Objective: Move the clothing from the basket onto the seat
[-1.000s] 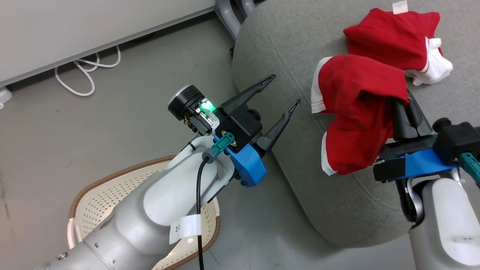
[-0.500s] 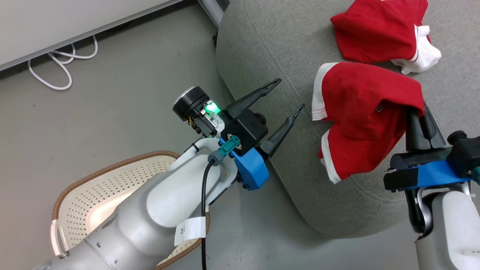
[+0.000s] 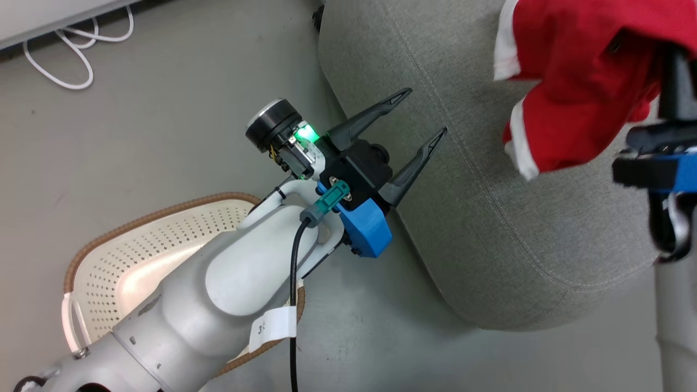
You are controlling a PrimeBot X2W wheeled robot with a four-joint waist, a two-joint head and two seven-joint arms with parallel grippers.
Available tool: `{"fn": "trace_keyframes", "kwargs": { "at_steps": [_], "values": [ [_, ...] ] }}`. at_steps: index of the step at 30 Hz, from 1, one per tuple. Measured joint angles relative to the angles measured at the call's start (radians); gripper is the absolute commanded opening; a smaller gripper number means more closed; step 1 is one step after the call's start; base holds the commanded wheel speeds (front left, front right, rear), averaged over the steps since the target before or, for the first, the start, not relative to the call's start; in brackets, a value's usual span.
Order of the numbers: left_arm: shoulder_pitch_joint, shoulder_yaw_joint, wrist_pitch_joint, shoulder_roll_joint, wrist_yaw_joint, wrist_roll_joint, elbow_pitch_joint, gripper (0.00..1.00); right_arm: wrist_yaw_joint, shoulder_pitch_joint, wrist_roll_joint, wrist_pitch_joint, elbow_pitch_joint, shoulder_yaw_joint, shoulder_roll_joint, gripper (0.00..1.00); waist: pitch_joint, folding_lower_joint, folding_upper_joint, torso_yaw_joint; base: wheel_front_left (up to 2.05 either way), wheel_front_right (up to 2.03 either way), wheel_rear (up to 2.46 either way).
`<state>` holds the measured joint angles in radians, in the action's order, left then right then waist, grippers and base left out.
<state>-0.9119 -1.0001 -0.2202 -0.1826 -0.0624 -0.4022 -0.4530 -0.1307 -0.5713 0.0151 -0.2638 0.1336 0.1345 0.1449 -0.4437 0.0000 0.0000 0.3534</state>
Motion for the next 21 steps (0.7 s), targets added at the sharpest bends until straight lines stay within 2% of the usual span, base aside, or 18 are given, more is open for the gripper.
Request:
{"fn": "trace_keyframes", "kwargs": {
  "at_steps": [3,10,17,21],
  "values": [
    [-0.025,-0.001,0.009,-0.007,0.0,0.009,0.013,1.0,0.0,-0.094,-0.005,0.0,-0.017,0.044,0.045,0.0,-0.047,0.0,0.0,-0.007,0.0,0.0,0.0],
    [-0.089,-0.006,0.035,-0.036,0.006,0.045,0.054,1.0,0.0,-0.289,-0.03,0.0,-0.031,0.22,0.163,0.0,-0.18,0.0001,0.0,-0.031,0.0,0.0,0.0],
    [-0.161,-0.01,0.069,-0.07,0.009,0.08,0.108,1.0,0.0,-0.388,-0.056,0.0,0.079,0.365,0.275,0.0,-0.325,0.0002,0.0,-0.054,0.0,0.0,0.0],
    [-0.192,-0.01,0.082,-0.092,0.009,0.097,0.134,1.0,0.0,-0.404,-0.061,0.0,0.16,0.387,0.29,0.0,-0.401,0.0002,0.0,-0.06,0.0,0.0,0.0]
  ]
}}
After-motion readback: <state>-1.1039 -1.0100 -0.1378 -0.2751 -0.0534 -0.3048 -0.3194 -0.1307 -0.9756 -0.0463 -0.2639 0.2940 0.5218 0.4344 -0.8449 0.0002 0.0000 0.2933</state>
